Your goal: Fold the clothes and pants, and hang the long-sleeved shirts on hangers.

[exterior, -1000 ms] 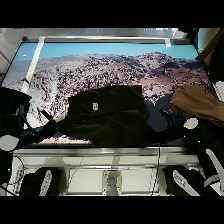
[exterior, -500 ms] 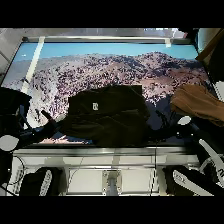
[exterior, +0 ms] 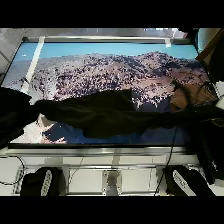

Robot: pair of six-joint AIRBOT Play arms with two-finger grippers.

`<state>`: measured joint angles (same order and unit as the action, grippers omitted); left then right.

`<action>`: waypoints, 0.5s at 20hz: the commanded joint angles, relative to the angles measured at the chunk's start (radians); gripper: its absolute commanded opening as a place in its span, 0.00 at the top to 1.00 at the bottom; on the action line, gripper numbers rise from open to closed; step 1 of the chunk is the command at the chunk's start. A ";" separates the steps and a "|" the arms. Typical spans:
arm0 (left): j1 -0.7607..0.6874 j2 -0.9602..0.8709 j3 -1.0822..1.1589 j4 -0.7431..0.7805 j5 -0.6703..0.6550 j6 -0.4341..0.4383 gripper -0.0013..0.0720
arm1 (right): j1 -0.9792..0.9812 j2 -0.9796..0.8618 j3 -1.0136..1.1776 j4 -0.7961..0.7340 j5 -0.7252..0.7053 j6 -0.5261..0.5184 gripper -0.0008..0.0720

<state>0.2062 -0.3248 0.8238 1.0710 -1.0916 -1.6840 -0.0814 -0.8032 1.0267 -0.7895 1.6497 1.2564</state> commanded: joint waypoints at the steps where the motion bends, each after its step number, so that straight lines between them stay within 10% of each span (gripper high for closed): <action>1: 0.001 0.008 0.229 -0.002 -0.002 0.016 0.95 | 0.000 0.077 0.375 0.003 -0.042 0.095 0.99; 10: 0.001 -0.110 0.333 -0.032 -0.020 -0.026 0.95 | 0.000 -0.299 0.940 -0.121 -0.023 0.098 0.99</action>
<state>0.2062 -0.3824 1.1584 0.9936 -1.0931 -1.6951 -0.0811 -0.9771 1.8786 -0.8574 1.5944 1.3476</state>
